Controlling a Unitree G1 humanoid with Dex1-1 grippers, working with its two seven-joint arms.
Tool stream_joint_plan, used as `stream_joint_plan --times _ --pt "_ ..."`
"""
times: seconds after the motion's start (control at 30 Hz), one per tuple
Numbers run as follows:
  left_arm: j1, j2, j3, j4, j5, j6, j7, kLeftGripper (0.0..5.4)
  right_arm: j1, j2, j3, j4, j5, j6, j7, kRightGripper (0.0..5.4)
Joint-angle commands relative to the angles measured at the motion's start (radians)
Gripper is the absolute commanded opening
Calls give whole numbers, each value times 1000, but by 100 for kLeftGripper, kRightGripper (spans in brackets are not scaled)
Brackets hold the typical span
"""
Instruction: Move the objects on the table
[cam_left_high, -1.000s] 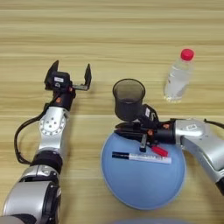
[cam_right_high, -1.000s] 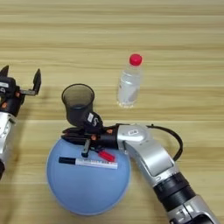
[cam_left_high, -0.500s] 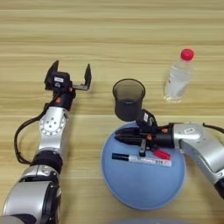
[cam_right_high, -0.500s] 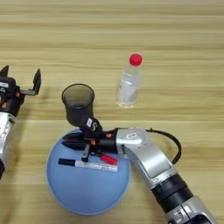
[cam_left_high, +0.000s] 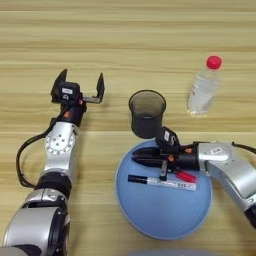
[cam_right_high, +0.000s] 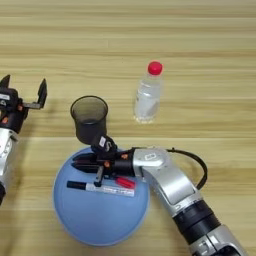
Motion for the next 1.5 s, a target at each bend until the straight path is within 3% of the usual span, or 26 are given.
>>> stream_joint_plan --times 0.03,0.3,0.57,0.93,1.33,1.5 --pt "-10 6 -1 3 0 -5 -8 540 9 -5 6 15 -18 -5 7 35" --pt "-11 5 -1 4 0 -6 -8 540 10 -6 7 16 -25 -21 16 35" --pt "-12 5 -1 5 1 -6 -8 540 13 -5 3 11 -27 -29 23 147" --pt "-13 6 0 8 0 -7 -9 540 13 -4 -5 -7 -21 -37 22 257" --pt "-19 5 0 16 0 -8 -8 540 18 -20 -36 -118 3 -38 21 381" --pt "-24 6 1 23 0 -10 -9 540 10 -35 -82 -217 31 -36 9 439"
